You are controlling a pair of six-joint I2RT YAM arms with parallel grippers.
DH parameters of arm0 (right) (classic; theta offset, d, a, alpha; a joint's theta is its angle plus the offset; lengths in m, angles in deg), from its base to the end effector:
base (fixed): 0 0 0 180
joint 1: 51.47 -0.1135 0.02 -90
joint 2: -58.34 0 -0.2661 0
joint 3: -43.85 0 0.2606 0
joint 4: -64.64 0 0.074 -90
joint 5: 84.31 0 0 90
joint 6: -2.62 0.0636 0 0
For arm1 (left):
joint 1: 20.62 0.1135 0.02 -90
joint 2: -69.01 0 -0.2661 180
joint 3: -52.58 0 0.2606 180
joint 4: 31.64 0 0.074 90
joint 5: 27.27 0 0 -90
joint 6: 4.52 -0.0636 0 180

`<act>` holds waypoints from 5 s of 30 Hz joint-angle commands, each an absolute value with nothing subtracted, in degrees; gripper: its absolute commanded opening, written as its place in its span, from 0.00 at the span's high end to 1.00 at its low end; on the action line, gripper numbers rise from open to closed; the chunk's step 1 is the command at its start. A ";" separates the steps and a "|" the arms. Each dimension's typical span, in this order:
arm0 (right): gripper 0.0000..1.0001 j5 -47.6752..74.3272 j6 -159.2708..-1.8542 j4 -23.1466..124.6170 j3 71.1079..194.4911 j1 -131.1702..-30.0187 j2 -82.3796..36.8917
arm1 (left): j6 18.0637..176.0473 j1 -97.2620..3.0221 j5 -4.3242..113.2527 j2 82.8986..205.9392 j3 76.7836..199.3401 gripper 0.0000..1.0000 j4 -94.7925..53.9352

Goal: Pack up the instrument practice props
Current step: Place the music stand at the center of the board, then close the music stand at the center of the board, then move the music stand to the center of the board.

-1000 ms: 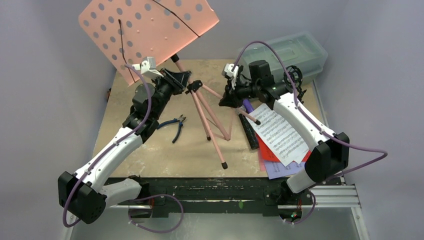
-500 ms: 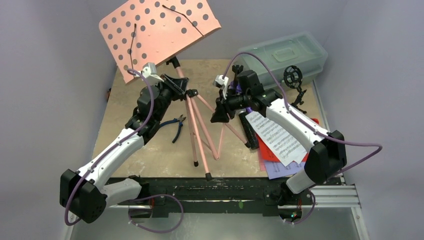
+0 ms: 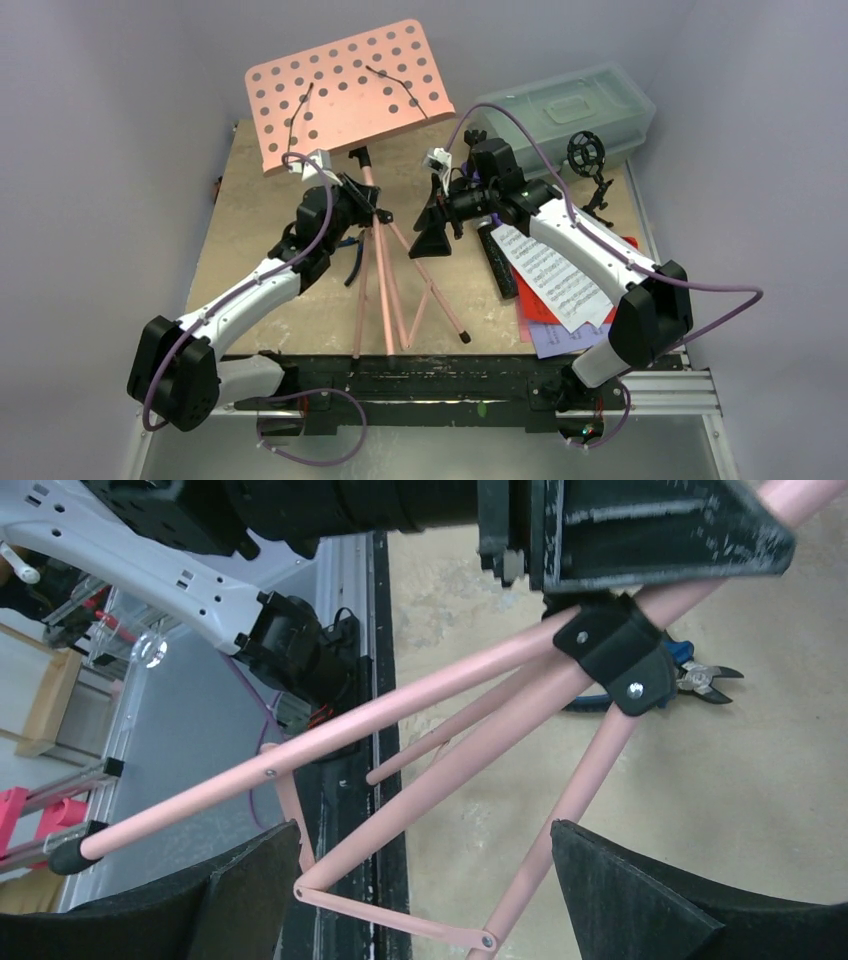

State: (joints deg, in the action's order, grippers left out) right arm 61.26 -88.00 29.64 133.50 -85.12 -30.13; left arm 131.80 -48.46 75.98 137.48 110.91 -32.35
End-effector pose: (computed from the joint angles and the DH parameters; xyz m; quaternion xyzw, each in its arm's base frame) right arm 0.2746 0.2458 0.3237 -0.4397 0.6812 0.5127 0.2825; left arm 0.2835 -0.1333 0.2929 -0.1953 0.7359 -0.3170 0.5655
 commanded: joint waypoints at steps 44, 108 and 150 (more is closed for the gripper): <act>0.61 54.02 -96.31 17.09 149.78 -92.79 -48.80 | 150.47 -39.07 86.03 163.78 114.70 1.00 -61.56; 1.00 30.81 -105.51 -0.21 139.80 -101.65 -42.99 | 148.65 -54.60 60.54 130.91 79.03 0.44 -31.95; 0.70 11.13 -103.80 18.72 147.27 -96.54 -59.11 | 128.41 -55.74 81.43 107.52 104.03 0.26 9.78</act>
State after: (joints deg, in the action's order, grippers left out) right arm 17.63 -107.02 12.48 143.55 -96.33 -58.96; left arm 131.26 -55.62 79.00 109.85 101.33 4.77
